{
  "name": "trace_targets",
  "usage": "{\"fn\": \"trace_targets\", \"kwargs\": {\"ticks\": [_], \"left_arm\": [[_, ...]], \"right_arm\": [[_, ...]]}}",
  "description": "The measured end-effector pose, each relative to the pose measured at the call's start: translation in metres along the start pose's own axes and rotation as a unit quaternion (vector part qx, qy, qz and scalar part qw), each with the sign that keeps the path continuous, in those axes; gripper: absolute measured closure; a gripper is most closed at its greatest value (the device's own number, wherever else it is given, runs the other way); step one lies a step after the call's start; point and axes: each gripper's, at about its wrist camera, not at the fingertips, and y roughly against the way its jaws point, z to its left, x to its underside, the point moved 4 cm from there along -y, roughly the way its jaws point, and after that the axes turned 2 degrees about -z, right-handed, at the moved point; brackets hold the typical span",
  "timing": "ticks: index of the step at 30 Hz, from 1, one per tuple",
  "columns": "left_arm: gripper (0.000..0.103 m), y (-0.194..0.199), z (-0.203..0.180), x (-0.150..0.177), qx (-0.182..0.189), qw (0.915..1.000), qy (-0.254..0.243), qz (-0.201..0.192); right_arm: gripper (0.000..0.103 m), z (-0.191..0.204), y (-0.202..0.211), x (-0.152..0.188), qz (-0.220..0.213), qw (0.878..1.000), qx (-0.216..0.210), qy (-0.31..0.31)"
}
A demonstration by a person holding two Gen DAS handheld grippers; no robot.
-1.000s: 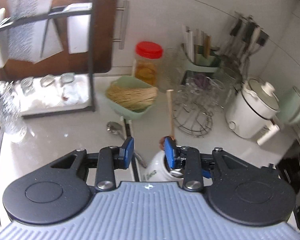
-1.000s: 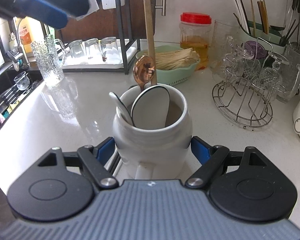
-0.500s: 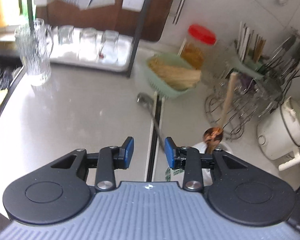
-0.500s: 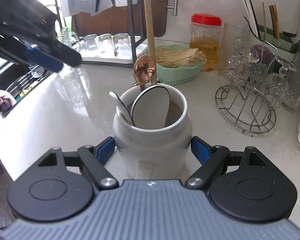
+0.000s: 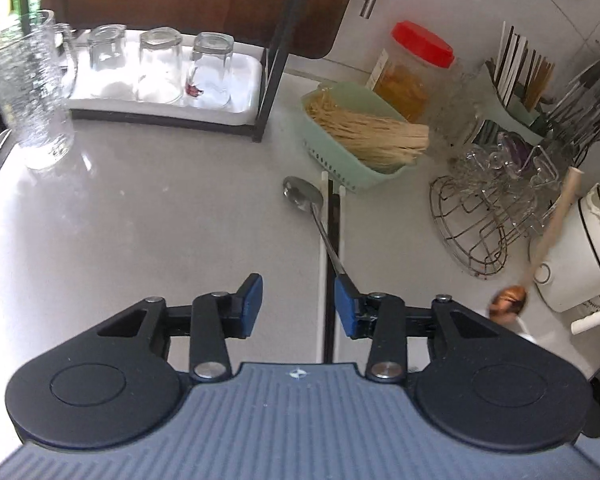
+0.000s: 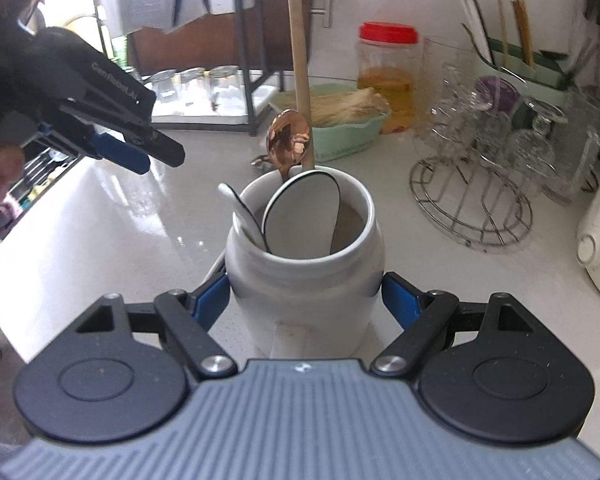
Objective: Organize utensils
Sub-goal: 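Move the left tool away from the mug to the silver spoon, then lower the left tool onto the silver spoon and close on it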
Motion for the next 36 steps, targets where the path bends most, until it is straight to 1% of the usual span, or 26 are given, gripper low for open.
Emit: {"fn": "trace_targets", "kwargs": {"ticks": [3, 5, 9, 14, 18, 22, 25, 28, 33, 36], "left_arm": [[0.056, -0.016, 0.009, -0.008, 0.01, 0.9999, 0.001, 0.01], [0.054, -0.03, 0.011, -0.013, 0.02, 0.9997, -0.003, 0.016], [0.053, -0.059, 0.006, -0.024, 0.03, 0.999, -0.028, 0.019], [0.053, -0.091, -0.005, -0.037, 0.043, 0.998, -0.043, 0.014], [0.053, -0.112, -0.013, -0.046, 0.022, 0.998, -0.059, 0.008], [0.053, -0.128, -0.012, -0.049, 0.013, 0.998, -0.061, 0.014], [0.053, -0.134, -0.01, -0.051, 0.0, 0.9978, -0.065, 0.01], [0.053, -0.14, -0.008, -0.053, -0.005, 0.9984, -0.056, 0.011], [0.053, -0.146, -0.017, -0.056, -0.013, 0.9972, -0.073, 0.007], [0.053, -0.148, -0.017, -0.059, -0.022, 0.9973, -0.07, 0.006]], "right_arm": [[0.018, 0.002, 0.0, 0.0, 0.003, 1.0, 0.014, -0.013], [0.018, 0.003, 0.001, 0.001, 0.005, 0.999, 0.022, -0.022], [0.018, 0.005, 0.001, 0.001, 0.011, 0.999, 0.036, -0.033], [0.018, 0.006, 0.001, -0.001, 0.017, 0.998, 0.046, -0.037], [0.018, 0.008, 0.0, -0.001, 0.018, 0.998, 0.051, -0.04], [0.018, 0.008, 0.0, -0.002, 0.02, 0.998, 0.05, -0.038], [0.018, 0.008, 0.0, -0.002, 0.021, 0.998, 0.049, -0.036], [0.018, 0.008, 0.0, -0.002, 0.02, 0.998, 0.049, -0.036], [0.018, 0.008, 0.0, -0.002, 0.018, 0.998, 0.048, -0.036], [0.018, 0.008, 0.0, -0.002, 0.019, 0.998, 0.047, -0.033]]}}
